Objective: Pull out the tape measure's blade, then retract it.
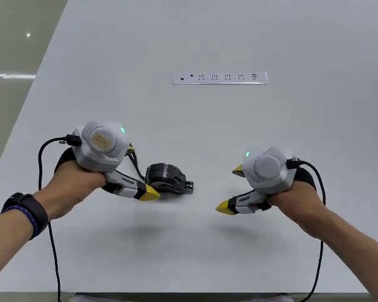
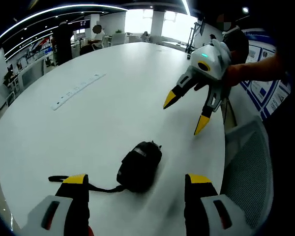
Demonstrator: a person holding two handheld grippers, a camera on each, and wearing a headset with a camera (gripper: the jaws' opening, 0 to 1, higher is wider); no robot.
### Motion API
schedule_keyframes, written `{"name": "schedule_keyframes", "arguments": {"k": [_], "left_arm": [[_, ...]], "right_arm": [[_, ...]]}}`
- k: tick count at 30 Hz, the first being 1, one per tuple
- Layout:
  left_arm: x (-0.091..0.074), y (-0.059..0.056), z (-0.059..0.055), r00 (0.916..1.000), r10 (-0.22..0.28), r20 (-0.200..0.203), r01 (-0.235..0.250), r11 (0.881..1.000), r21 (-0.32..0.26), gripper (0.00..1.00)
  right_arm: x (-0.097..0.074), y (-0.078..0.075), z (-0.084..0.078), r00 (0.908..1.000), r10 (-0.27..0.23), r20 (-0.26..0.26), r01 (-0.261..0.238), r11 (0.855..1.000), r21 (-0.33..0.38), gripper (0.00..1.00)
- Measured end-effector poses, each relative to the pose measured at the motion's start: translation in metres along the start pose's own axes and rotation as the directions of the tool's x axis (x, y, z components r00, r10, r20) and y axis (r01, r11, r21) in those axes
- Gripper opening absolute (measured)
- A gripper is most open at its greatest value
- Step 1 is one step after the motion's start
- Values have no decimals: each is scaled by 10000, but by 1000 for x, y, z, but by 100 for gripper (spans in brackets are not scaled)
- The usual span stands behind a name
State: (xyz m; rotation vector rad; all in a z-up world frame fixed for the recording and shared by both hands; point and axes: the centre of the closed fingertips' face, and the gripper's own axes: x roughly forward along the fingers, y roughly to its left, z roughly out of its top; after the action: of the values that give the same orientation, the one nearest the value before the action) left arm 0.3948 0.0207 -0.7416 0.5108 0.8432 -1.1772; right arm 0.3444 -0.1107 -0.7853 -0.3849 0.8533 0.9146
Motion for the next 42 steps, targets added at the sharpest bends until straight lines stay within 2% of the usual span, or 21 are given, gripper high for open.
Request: {"name": "schedule_keyframes", "arguments": {"k": [7,10,14,16,22,29,35,38,39,42], "left_arm": [[22,2,-1,9980,-457,-429,472,9982,363,75],[29,-1,-1,9959,-602,-679,647,9958,651,74],[38,-3,-2,9916,-981,-847,1052,9909,838,66],[42,-1,-4,9901,-986,-1002,1083,9894,966,65],[53,-2,-5,9807,-1248,-1505,1484,9764,1571,63],[60,-1,1,9773,-1359,-1624,1685,9636,2076,59],[62,-8,-1,9644,-1684,-2041,2217,9354,2754,48],[62,-19,-5,9484,-2198,-2286,2804,9180,2803,40],[63,-15,-4,9555,-1927,-2233,2536,9234,2882,39],[63,-14,-4,9546,-1905,-2289,2530,9242,2859,39]], "right_arm": [[22,4,10,9992,386,-117,-392,9978,-531,60],[30,3,10,9987,350,-378,-384,9948,-941,59],[41,4,14,9979,552,-349,-582,9942,-908,59],[43,4,15,9977,564,-376,-598,9937,-948,59],[52,2,18,9967,709,-384,-740,9934,-873,58],[60,2,22,9955,855,-411,-888,9922,-875,52],[69,1,31,9951,927,-332,-956,9905,-989,49],[74,1,36,9947,986,-290,-1012,9891,-1072,46],[75,1,37,9943,1023,-286,-1049,9885,-1092,45],[78,5,39,9923,1201,-314,-1233,9829,-1367,40]]}}
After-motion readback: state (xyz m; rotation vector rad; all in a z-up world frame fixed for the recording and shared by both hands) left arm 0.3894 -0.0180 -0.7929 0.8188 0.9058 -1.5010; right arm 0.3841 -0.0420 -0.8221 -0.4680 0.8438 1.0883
